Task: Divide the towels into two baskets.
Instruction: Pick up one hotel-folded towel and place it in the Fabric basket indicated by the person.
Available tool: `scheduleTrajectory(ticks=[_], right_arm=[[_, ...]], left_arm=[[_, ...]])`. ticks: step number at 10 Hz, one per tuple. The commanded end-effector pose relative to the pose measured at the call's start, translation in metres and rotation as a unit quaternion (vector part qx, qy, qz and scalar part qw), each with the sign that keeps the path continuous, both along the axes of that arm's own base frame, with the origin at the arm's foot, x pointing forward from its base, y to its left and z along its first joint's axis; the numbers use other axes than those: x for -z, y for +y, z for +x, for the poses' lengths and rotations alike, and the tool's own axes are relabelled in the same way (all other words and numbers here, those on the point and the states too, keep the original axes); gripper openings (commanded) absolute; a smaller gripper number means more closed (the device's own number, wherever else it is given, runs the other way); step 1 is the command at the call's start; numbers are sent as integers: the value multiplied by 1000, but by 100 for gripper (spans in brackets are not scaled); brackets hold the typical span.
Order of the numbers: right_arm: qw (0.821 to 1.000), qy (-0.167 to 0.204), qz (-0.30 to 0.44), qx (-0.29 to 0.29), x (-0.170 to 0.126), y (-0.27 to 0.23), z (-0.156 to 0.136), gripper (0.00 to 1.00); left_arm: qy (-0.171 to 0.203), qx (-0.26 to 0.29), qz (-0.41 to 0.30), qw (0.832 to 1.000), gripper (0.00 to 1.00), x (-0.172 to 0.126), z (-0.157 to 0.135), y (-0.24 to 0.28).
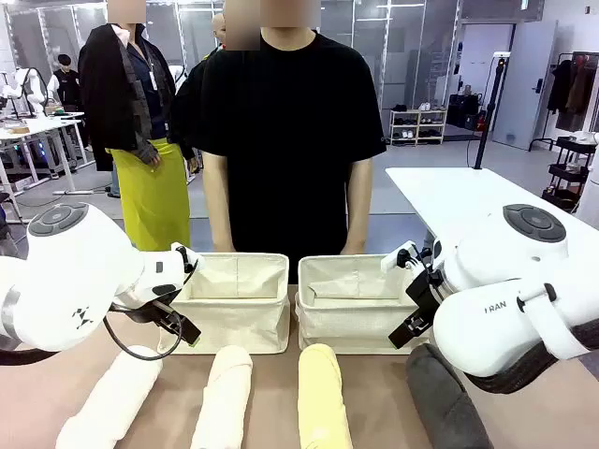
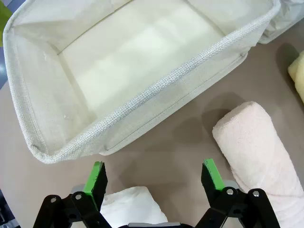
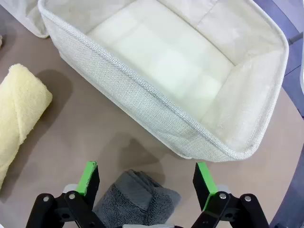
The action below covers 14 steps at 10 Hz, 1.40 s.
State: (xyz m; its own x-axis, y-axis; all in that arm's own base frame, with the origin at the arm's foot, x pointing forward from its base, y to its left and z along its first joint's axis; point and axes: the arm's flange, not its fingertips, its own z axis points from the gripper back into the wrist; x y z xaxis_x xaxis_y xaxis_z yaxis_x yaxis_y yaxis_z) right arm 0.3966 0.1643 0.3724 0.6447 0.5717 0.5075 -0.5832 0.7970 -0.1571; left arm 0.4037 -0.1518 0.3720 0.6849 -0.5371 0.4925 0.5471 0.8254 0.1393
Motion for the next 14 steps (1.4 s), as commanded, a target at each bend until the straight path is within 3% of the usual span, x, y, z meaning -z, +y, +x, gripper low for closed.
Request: scheduleTrajectory(ticks=[1,14], right_arm=[[1000,0,0,0,0,0,0,100],[1000,0,0,0,0,0,0,100]], left_arm=[[0,0,0,1000,100,0,0,0],[0,0,0,1000,100,0,0,0]])
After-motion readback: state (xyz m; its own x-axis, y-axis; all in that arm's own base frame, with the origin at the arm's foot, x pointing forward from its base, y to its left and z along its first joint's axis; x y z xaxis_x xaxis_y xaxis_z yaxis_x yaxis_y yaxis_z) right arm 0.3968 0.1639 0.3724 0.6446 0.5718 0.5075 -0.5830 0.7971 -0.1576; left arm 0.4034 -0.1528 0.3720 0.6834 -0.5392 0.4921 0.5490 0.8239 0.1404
